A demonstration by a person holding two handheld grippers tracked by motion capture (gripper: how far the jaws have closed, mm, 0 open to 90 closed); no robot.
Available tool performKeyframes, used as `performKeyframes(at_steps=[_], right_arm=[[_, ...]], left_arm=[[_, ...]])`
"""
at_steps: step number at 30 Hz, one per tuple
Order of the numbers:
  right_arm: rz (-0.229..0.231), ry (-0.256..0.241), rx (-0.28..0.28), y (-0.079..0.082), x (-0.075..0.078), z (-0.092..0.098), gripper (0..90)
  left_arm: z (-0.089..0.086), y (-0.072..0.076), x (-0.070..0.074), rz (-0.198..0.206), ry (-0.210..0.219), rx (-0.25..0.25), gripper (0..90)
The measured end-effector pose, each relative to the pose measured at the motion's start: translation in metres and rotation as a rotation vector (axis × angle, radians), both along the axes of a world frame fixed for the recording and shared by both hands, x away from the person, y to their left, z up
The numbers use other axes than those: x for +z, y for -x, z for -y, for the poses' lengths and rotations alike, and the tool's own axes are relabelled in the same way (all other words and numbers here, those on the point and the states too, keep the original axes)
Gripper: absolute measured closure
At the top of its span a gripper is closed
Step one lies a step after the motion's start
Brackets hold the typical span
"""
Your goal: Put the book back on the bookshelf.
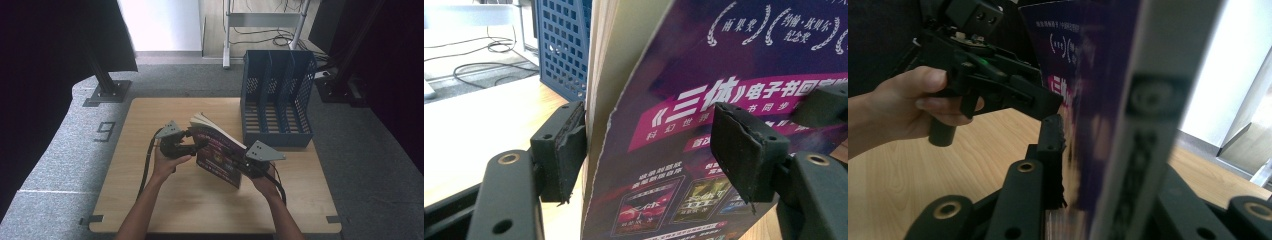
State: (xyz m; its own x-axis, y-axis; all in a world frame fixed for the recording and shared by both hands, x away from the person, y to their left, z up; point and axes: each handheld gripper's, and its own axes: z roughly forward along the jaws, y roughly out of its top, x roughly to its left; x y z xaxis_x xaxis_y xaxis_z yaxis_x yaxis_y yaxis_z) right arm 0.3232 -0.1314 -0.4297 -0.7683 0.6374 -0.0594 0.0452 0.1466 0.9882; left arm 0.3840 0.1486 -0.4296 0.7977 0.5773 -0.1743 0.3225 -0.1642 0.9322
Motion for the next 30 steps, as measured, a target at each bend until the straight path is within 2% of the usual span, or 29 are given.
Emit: performKeyframes(at_steps=[7, 12, 21, 24, 30], right_arm=[[-0.027, -0.005, -0.022, -0.006, 0.002, -0.002, 80.5], [-0.056, -0.038, -0.019, -0.008, 0.001, 0.001, 81.3], [-0.052, -0.06, -0.006, -0.006, -0.001, 0.001, 81.3], [-0.051, -0.065, 0.008, -0.005, -0.002, 0.002, 81.3], [-0.043, -0.058, 0.003, -0.003, -0.002, 0.0, 81.4]], left_arm=[[-0.001, 0.001, -0.001, -0.002, -0.007, 0.008, 31.3], [0.0, 0.008, -0.002, 0.007, -0.046, 0.05, 31.2], [-0.008, 0.02, -0.018, -0.023, -0.099, 0.097, 30.8], [-0.012, 0.024, -0.022, -0.027, -0.104, 0.102, 30.7], [-0.023, 0.034, -0.025, -0.041, -0.073, 0.108, 30.7]])
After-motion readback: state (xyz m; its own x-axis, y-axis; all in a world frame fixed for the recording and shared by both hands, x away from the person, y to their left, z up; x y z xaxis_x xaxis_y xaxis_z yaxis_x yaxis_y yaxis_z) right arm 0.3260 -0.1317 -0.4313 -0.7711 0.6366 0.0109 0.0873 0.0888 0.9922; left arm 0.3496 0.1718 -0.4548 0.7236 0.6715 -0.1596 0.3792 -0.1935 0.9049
